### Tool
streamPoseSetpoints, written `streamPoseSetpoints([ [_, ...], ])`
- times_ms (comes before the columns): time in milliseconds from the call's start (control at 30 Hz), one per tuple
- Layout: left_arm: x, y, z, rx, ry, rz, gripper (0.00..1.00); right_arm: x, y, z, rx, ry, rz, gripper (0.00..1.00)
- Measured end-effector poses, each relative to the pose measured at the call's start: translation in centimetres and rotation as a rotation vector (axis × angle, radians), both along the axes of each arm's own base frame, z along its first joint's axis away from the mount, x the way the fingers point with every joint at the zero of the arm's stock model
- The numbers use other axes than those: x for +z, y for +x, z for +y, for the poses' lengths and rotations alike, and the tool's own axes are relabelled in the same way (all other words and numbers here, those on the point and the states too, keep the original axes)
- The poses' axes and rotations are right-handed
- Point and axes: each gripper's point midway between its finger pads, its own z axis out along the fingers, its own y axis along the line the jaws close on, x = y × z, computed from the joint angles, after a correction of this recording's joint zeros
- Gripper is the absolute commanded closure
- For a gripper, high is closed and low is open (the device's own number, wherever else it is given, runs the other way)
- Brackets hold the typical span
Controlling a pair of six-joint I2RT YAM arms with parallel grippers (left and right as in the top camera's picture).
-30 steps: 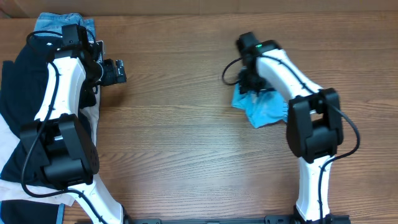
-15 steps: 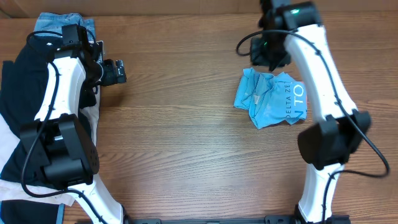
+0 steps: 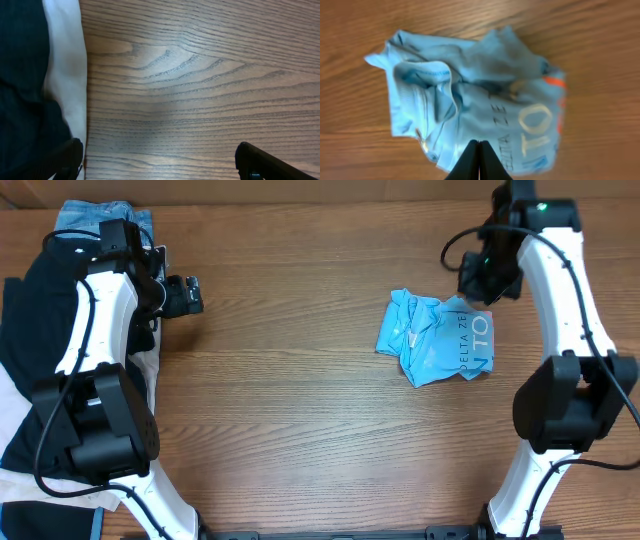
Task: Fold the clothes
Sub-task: 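Drag the blue bundle rightward to the table's right edge with the right gripper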
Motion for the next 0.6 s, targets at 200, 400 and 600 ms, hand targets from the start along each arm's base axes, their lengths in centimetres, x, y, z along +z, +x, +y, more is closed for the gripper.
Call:
streamPoseSetpoints([
  [200, 0.0, 0.0, 0.0, 0.0, 0.0, 0.0, 0.0, -5.4, -0.7, 1.3, 0.105, 0.015, 0.02, 0.96],
  [400, 0.0, 0.0, 0.0, 0.0, 0.0, 0.0, 0.0, -8.7, -0.9, 1.5, 0.165, 0.02, -0.001, 0.96],
  [600, 0.0, 0.0, 0.0, 0.0, 0.0, 0.0, 0.0, -11.1, -0.9, 1.8, 0.204, 0.026, -0.051, 0.96],
])
